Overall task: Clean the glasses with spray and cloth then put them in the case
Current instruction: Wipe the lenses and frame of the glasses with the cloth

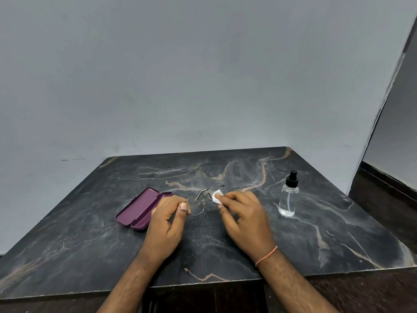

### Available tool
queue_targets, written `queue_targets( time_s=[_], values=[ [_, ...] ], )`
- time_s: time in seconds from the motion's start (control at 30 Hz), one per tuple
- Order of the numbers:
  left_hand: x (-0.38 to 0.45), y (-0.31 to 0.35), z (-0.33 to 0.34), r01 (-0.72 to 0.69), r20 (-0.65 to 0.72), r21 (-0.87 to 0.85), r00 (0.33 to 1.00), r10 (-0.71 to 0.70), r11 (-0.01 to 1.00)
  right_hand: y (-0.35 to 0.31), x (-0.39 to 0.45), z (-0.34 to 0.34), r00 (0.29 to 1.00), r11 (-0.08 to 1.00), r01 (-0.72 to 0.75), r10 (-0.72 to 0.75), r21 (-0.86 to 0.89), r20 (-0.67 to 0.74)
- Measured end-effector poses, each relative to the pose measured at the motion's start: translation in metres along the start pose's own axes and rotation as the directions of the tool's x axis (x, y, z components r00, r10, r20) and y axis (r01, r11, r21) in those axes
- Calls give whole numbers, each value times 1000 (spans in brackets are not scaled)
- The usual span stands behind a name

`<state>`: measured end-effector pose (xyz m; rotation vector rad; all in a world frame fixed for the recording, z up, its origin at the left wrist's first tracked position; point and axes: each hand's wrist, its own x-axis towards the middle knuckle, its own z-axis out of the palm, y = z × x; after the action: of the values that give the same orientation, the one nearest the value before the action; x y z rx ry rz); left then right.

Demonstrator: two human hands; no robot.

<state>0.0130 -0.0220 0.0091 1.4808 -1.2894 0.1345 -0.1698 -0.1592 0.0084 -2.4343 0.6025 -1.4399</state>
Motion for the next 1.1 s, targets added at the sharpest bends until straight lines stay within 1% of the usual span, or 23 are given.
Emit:
queue_targets(
  time_s=[0.1, 0.17, 0.33, 0.47, 0.57, 0.67, 0.73, 0.8, 0.9, 0.97, 1.03, 1.1],
  values=[
    [0, 0, 0, 2, -1, -10, 1000, -2, 1000, 4, 1, 0, 995, 995, -91, 88, -52, -50],
    [0, -1, -1, 14, 0, -16, 1000, -14, 1000, 3, 1, -1, 993, 993, -106, 103, -56, -54],
    [0, -1, -2, 20, -6, -23, 1000, -20, 1000, -2, -1, 0, 998, 999, 48, -49, 18, 30],
    [0, 2, -1, 1, 7, -2, 1000, -1, 1000, -3, 0, 0, 997, 997, 76, -76, 15, 4],
    [-1, 3, -1, -8, 37, 25, 999, 7, 1000, -2, 1, -1, 999, 999, 36, -37, -22, -30],
    [-2, 3, -1, -22, 42, 32, 999, 21, 999, 1, 0, -1, 994, 995, -74, 67, -71, -85],
    [-2, 4, -1, -22, 40, 24, 999, 21, 999, 1, 0, -1, 989, 989, -112, 102, -97, -108],
    [-1, 5, -1, -25, 41, 22, 999, 24, 999, -1, -2, -1, 993, 993, -75, 66, -87, -97],
    [-2, 5, -1, -29, 45, 29, 999, 28, 999, -6, -3, -2, 999, 999, 27, -29, -40, -46],
    [-2, 4, -2, -33, 46, 38, 998, 31, 999, -7, -2, -1, 998, 998, 50, -51, -42, -30],
    [-3, 4, -1, -41, 54, 45, 998, 38, 998, -5, -1, 0, 999, 998, 13, -16, -63, -48],
    [-3, 4, -1, -49, 63, 53, 997, 46, 997, -2, 0, 1, 995, 993, -60, 52, -98, -80]
  ],
)
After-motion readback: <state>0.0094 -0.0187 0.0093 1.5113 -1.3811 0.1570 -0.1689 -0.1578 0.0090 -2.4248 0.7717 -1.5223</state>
